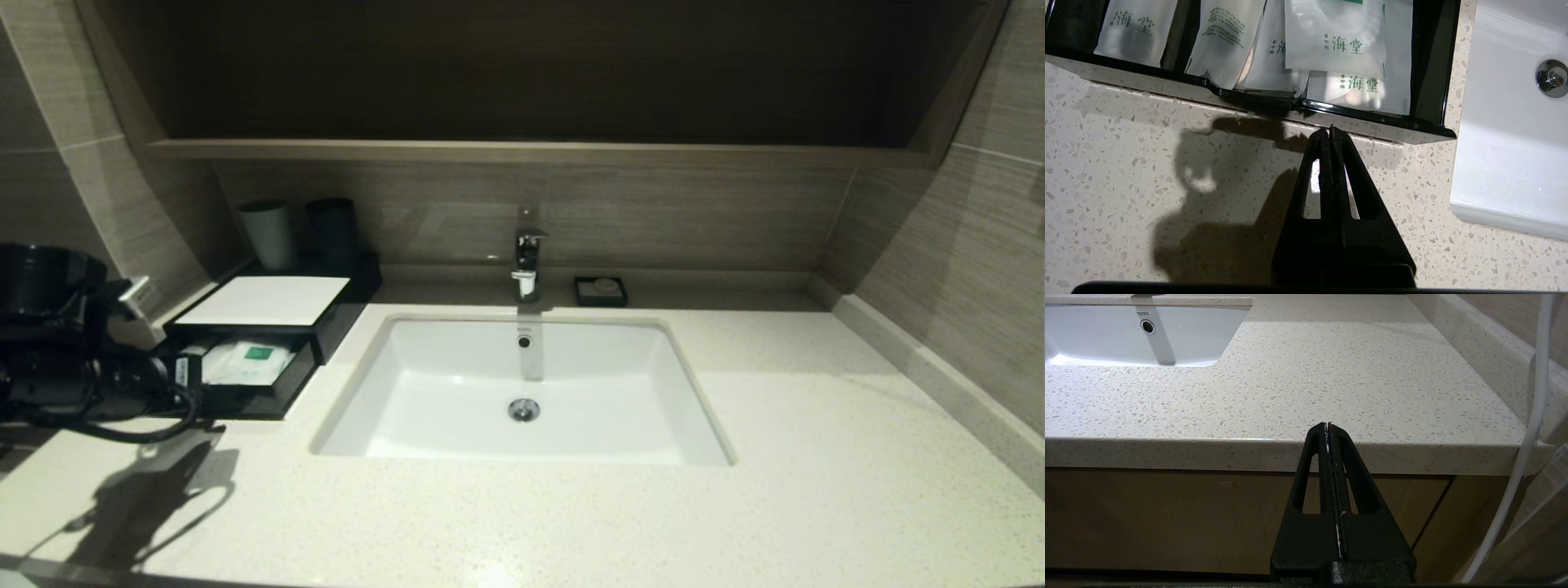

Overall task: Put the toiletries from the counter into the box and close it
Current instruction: Close the drawer

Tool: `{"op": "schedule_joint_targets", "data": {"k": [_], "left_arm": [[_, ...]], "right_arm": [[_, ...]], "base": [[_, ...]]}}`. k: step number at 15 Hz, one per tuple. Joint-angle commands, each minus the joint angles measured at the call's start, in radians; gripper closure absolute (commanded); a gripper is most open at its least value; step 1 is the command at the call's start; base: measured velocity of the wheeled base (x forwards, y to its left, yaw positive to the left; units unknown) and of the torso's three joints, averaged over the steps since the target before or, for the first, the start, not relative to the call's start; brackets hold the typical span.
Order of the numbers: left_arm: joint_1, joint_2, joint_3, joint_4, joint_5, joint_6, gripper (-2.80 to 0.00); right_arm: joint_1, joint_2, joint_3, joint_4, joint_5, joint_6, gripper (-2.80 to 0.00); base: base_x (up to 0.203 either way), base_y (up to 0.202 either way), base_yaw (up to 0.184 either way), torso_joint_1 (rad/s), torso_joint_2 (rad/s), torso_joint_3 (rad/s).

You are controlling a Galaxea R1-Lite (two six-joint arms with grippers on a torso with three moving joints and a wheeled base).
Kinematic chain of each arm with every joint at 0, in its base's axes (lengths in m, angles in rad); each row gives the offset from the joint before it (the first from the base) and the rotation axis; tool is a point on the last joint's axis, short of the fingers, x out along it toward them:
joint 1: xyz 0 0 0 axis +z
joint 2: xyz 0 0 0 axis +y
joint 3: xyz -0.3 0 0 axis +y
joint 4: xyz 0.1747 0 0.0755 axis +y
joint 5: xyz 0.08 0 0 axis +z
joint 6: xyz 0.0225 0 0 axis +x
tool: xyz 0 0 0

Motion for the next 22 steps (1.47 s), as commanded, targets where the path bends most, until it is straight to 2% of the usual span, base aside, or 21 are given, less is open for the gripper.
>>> {"op": "schedule_joint_targets", "data": {"k": [1, 7, 13, 16, 22], "left_arm": [[0.001, 0.006, -0.002, 0.004, -0.001, 0.001, 0.00], [-0.001, 0.074, -0.014, -0.013, -0.001, -0.001, 0.00], [-0.002, 0.124, -0.087, -0.016, -0.005, -0.011, 0.00], [-0.007, 0.140, -0.113, -0.015, -0.005, -0.038, 0.00], [-0.013, 0.175, -0.138, -0.016, -0.005, -0.046, 0.00]], "right_arm": [[0.000, -0.002, 0.000, 0.000, 0.000, 0.000, 0.00], [0.000, -0.002, 0.000, 0.000, 0.000, 0.000, 0.00], [0.000, -0.002, 0.000, 0.000, 0.000, 0.000, 0.00], [0.000, -0.002, 0.000, 0.000, 0.000, 0.000, 0.00], [0.000, -0.002, 0.000, 0.000, 0.000, 0.000, 0.00]], "base": [[0.000, 0.000, 0.000, 0.000, 0.00, 0.000], [0.000, 0.000, 0.000, 0.000, 0.00, 0.000], [0.000, 0.000, 0.000, 0.000, 0.00, 0.000], [0.000, 0.000, 0.000, 0.000, 0.00, 0.000], [0.000, 0.000, 0.000, 0.000, 0.00, 0.000]]}}
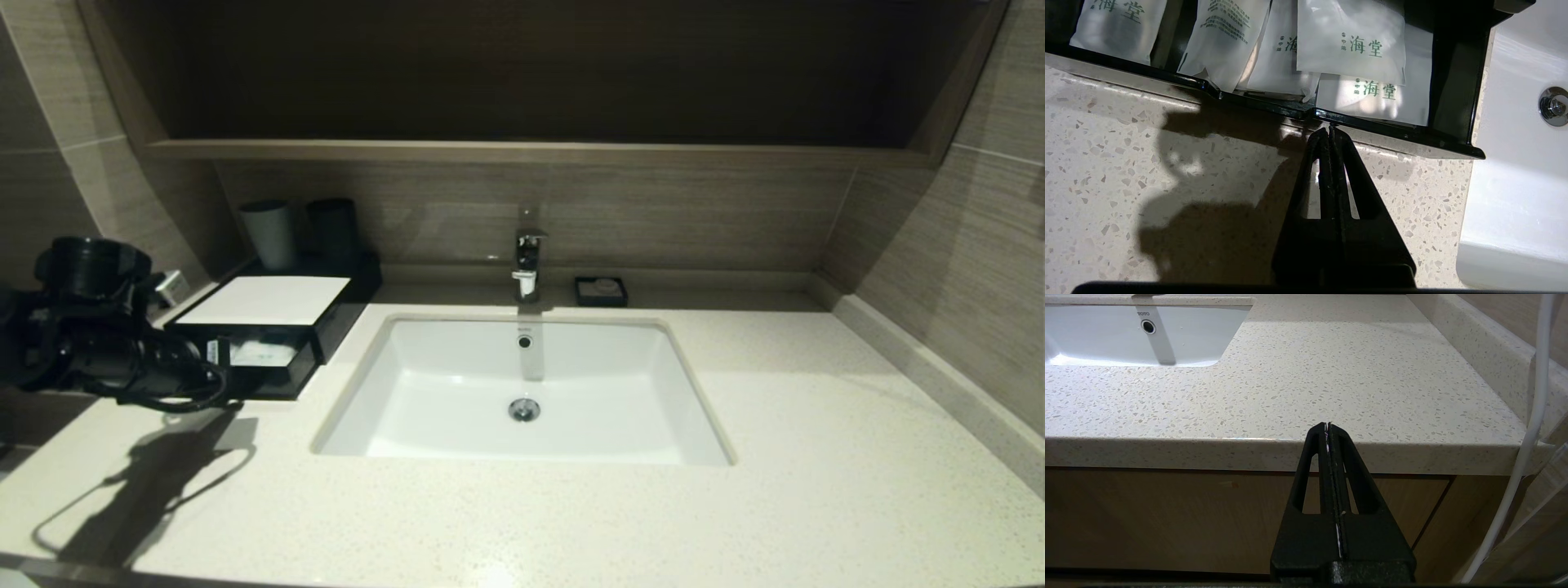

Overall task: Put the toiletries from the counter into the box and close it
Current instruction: Close the drawer

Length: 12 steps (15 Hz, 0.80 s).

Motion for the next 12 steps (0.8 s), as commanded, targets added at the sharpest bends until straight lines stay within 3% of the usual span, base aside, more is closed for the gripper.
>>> {"op": "schedule_joint_targets", "data": {"k": [1, 12], "left_arm": [[-0.001, 0.017, -0.009, -0.002, -0.002, -0.002, 0.00], [-0.019, 0.049, -0.045, -0.002, -0.004, -0.029, 0.00]], "right_arm": [[0.000, -0.002, 0.000, 0.000, 0.000, 0.000, 0.00], [0.000, -0.002, 0.000, 0.000, 0.000, 0.000, 0.00]], "base": [[0.000, 0.000, 0.000, 0.000, 0.00, 0.000], [0.000, 0.000, 0.000, 0.000, 0.00, 0.000]]}}
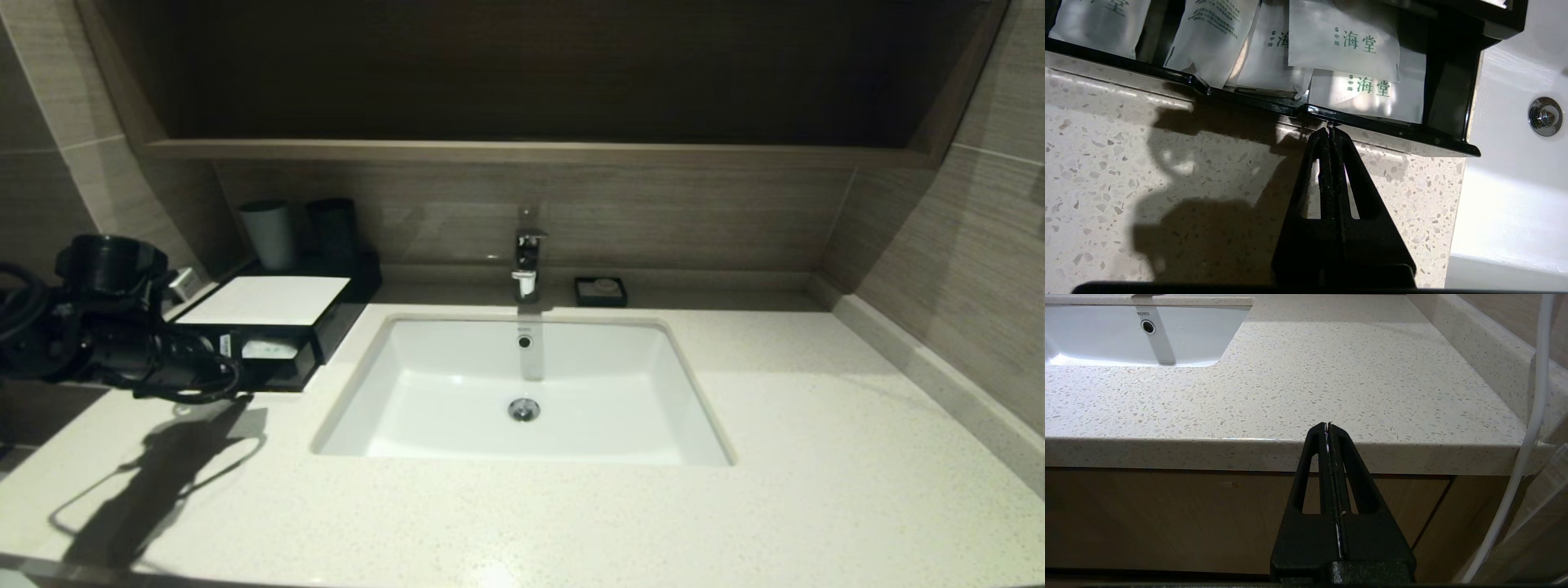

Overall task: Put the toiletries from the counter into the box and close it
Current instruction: Close the drawer

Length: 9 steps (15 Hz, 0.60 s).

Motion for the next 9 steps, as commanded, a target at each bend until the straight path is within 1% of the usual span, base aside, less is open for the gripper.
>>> {"op": "schedule_joint_targets", "data": {"k": [1, 3, 7, 9], "left_arm": [[-0.007, 0.008, -0.009, 0.001, 0.000, -0.003, 0.00], [-0.012, 0.016, -0.024, 0.001, 0.000, -0.023, 0.00], [-0.014, 0.028, -0.035, 0.001, 0.000, -0.026, 0.00], [-0.014, 0.038, -0.049, 0.000, 0.000, -0.039, 0.00]], "right_arm": [[0.000, -0.002, 0.000, 0.000, 0.000, -0.001, 0.00], [0.000, -0.002, 0.000, 0.000, 0.000, -0.001, 0.00], [0.000, -0.002, 0.000, 0.000, 0.000, -0.001, 0.00], [0.000, -0.002, 0.000, 0.000, 0.000, -0.001, 0.00]], "base": [[0.000, 0.000, 0.000, 0.000, 0.00, 0.000], [0.000, 0.000, 0.000, 0.000, 0.00, 0.000], [0.000, 0.000, 0.000, 0.000, 0.00, 0.000], [0.000, 0.000, 0.000, 0.000, 0.00, 0.000]]}}
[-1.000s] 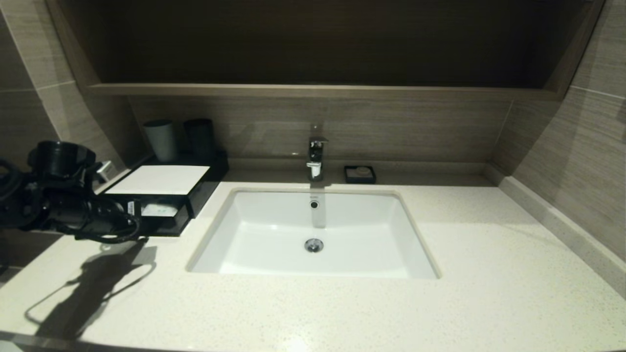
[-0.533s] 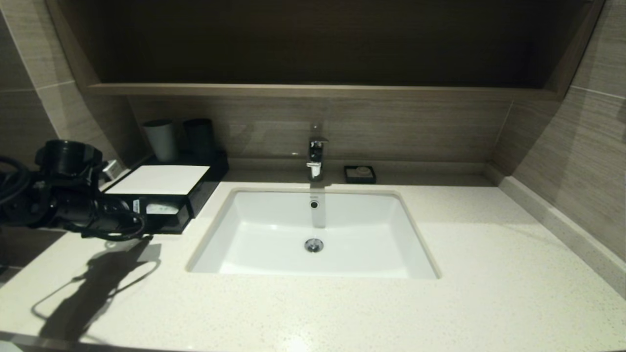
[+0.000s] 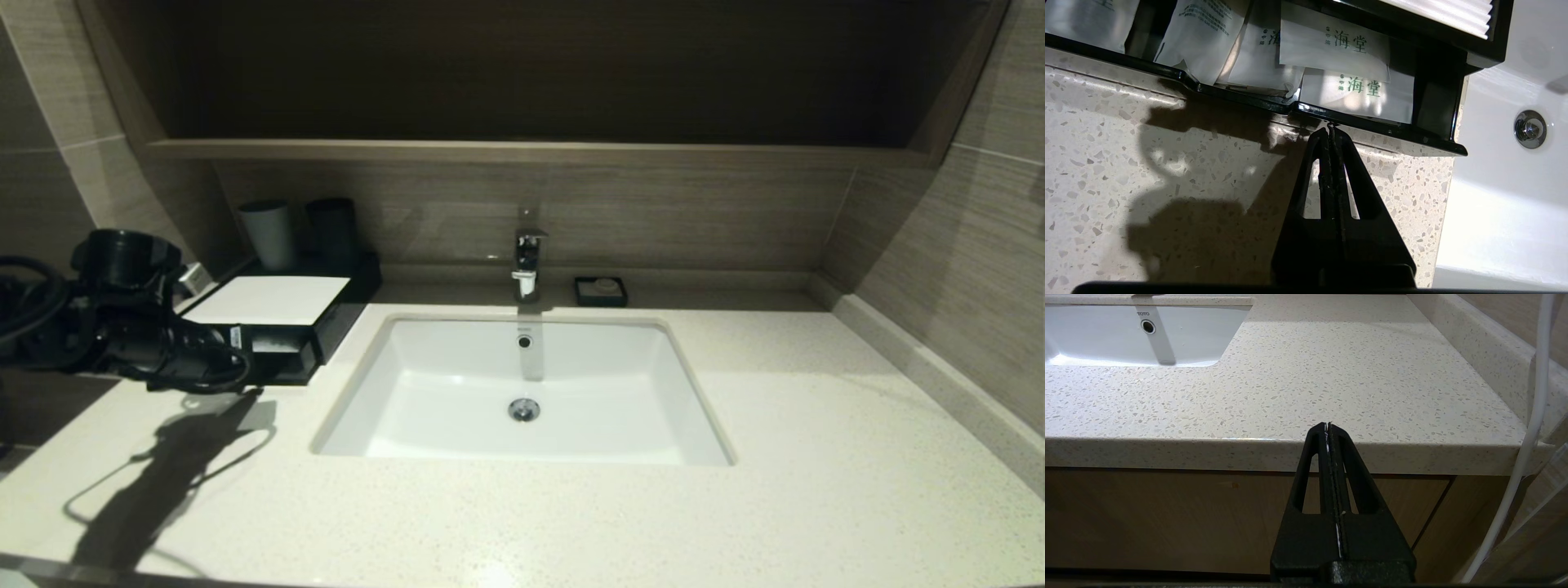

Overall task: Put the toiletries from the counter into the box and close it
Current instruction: Close the drawer

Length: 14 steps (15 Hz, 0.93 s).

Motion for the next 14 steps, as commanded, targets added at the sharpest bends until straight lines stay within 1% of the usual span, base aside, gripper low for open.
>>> {"op": "schedule_joint_targets", "data": {"k": [1, 12, 14], "left_arm": [[0.000, 0.016, -0.014, 0.000, -0.001, -0.004, 0.00], [-0.005, 0.044, -0.037, -0.015, -0.001, -0.023, 0.00], [-0.007, 0.046, -0.035, -0.037, 0.000, -0.041, 0.00]], "right_arm": [[0.000, -0.002, 0.000, 0.000, 0.000, 0.000, 0.00], [0.000, -0.002, 0.000, 0.000, 0.000, 0.000, 0.00], [0.000, -0.002, 0.000, 0.000, 0.000, 0.000, 0.00]], "base": [[0.000, 0.000, 0.000, 0.000, 0.00, 0.000], [0.000, 0.000, 0.000, 0.000, 0.00, 0.000], [0.000, 0.000, 0.000, 0.000, 0.00, 0.000]]}}
